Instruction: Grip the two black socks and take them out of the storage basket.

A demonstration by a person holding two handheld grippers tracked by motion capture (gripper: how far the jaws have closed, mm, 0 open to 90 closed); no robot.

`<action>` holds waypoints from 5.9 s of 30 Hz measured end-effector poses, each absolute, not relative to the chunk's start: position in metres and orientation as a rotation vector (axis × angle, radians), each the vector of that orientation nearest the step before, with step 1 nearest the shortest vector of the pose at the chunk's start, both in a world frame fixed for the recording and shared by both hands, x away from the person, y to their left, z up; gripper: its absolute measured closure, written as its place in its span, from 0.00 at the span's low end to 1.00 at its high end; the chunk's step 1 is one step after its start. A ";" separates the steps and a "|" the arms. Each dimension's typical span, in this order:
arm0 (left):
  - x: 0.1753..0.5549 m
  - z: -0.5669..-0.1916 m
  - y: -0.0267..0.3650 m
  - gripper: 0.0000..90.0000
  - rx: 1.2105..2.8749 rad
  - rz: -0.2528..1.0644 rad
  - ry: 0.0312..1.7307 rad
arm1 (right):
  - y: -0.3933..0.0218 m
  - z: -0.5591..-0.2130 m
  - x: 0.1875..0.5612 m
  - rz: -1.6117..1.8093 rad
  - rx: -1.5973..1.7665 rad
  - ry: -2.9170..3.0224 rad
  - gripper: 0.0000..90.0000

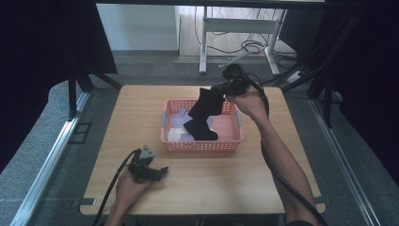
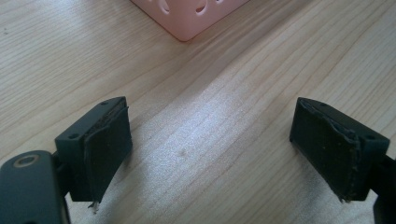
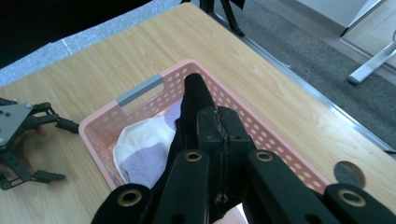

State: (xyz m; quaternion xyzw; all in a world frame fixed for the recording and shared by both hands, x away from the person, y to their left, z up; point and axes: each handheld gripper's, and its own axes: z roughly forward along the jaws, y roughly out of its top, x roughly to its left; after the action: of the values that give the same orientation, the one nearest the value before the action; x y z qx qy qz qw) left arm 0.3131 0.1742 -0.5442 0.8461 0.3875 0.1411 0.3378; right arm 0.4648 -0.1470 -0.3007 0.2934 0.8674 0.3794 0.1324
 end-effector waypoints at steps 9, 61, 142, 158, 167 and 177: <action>0.313 -0.544 0.174 0.14 2.206 0.367 1.008 | -0.173 -0.281 0.459 1.125 0.888 2.458 1.00; 0.313 -0.544 0.174 0.14 2.201 0.370 1.009 | -0.341 -0.363 0.453 0.809 1.380 2.352 0.99; 0.313 -0.545 0.174 0.14 2.201 0.370 1.009 | -0.105 -0.494 0.511 0.693 1.011 2.784 0.44; 0.313 -0.545 0.174 0.14 2.201 0.369 1.010 | -0.100 -0.489 0.509 0.716 0.961 2.807 0.92; 0.313 -0.544 0.174 0.14 2.202 0.370 1.010 | -0.105 -0.459 0.505 0.792 0.948 2.770 0.92; 0.313 -0.544 0.174 0.14 2.203 0.371 1.008 | -0.115 -0.423 0.498 0.872 0.933 2.716 0.92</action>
State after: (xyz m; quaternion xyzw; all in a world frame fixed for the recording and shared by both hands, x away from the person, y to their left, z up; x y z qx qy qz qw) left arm 0.3131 0.1742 -0.5445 0.8457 0.3871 0.1423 0.3385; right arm 0.4983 -0.1151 -0.4229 0.3102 0.9027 0.2898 0.0700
